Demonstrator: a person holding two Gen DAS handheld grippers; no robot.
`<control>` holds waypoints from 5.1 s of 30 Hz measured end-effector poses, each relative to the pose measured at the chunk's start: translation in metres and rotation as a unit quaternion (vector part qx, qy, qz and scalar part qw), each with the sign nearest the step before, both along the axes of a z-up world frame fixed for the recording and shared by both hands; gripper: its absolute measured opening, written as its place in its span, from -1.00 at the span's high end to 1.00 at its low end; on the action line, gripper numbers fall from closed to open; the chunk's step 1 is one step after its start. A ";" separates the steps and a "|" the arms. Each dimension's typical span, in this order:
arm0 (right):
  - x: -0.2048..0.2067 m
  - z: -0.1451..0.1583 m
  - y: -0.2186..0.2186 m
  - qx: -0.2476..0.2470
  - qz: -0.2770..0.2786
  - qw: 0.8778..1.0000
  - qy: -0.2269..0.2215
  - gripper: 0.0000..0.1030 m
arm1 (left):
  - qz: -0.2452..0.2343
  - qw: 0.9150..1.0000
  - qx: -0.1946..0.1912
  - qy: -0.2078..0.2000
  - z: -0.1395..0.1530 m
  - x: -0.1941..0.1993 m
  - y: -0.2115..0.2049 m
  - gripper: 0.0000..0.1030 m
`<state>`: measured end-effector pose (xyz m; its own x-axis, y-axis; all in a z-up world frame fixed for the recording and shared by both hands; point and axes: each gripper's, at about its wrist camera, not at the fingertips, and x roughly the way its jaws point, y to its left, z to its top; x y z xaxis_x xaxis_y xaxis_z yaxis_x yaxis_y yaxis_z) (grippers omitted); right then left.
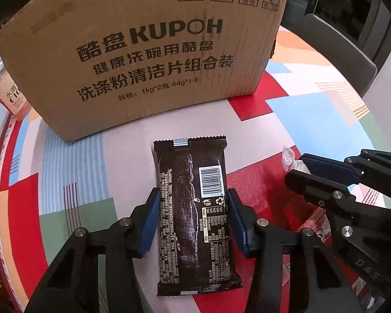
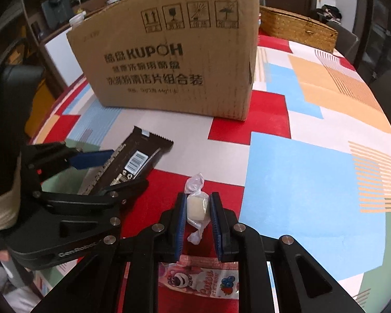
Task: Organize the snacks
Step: 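Grasp the dark chocolate bar with the left tool while the right tool grasps the white candy, then carry both items over the box and open both tools to drop them, then move the left tool down to the pink snack stick on the table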
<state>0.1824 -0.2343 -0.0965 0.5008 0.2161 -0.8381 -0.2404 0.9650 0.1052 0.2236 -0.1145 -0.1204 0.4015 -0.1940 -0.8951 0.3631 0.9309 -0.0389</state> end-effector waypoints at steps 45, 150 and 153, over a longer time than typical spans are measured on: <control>0.014 0.109 0.024 0.032 -0.010 0.988 -0.148 0.63 | 0.039 0.981 -0.094 -0.164 0.142 -0.009 0.052 0.07; -0.096 -0.007 -0.058 -0.009 -0.145 0.987 0.074 0.07 | -0.237 0.970 0.028 -0.038 0.028 -0.083 -0.061 -0.35; -0.096 -0.009 -0.056 -0.008 -0.143 0.986 0.080 0.07 | -0.238 0.970 0.037 -0.028 0.017 -0.080 -0.064 -0.35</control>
